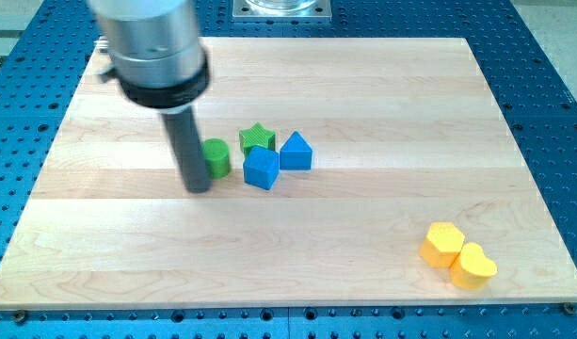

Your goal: Push the red blocks into the green blocks

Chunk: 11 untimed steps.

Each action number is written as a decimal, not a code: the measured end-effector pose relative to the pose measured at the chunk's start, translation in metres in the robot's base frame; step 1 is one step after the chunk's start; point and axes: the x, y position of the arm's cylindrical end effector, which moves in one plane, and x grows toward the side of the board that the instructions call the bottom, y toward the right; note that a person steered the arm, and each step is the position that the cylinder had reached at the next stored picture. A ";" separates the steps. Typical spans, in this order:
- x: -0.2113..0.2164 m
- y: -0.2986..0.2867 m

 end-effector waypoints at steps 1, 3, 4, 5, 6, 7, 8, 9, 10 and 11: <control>0.000 -0.006; -0.010 0.005; -0.022 -0.064; -0.083 -0.186; -0.103 -0.219; -0.174 -0.219; -0.239 -0.219; -0.256 -0.182; -0.215 -0.123; -0.146 -0.068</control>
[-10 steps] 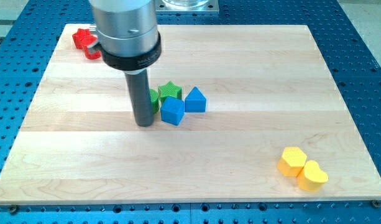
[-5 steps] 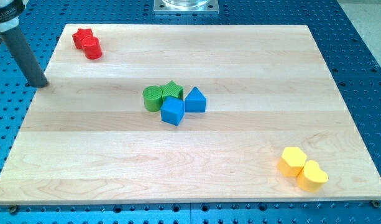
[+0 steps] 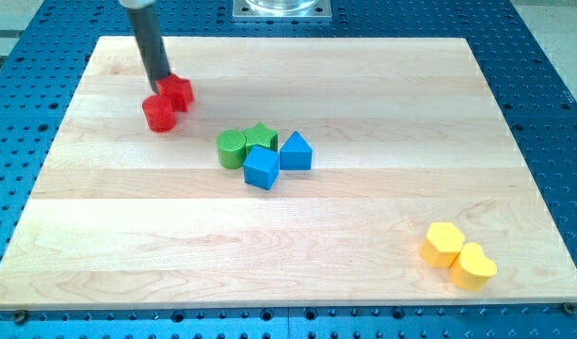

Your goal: Push the red blocks into the green blocks

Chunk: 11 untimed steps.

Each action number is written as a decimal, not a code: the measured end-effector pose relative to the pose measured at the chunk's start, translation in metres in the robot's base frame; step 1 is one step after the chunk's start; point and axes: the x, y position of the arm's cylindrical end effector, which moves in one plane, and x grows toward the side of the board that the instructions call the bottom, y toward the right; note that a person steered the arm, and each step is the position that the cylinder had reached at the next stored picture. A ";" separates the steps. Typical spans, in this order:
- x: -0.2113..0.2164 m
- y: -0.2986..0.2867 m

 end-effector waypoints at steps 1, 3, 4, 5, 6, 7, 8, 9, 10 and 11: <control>0.041 0.047; 0.049 0.015; 0.074 0.036; 0.055 0.066; 0.028 0.066; 0.010 0.038; -0.008 0.010; 0.027 -0.064; 0.066 -0.059; 0.073 0.005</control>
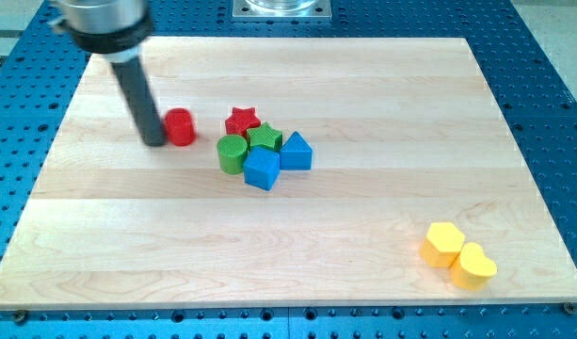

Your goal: Push the red blocks into the green blocks

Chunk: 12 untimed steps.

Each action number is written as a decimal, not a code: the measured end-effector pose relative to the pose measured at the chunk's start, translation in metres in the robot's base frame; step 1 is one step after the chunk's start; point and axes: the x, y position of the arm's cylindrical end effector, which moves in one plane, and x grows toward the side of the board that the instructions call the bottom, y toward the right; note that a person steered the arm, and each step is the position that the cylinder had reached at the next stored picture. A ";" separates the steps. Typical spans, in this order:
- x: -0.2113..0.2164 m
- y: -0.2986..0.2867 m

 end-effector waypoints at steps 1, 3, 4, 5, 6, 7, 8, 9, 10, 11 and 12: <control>-0.005 -0.007; -0.019 0.035; -0.052 0.046; -0.077 0.046; -0.080 0.119; -0.081 0.168; -0.076 0.199; -0.050 0.200; -0.040 0.196; -0.034 0.166; -0.037 0.157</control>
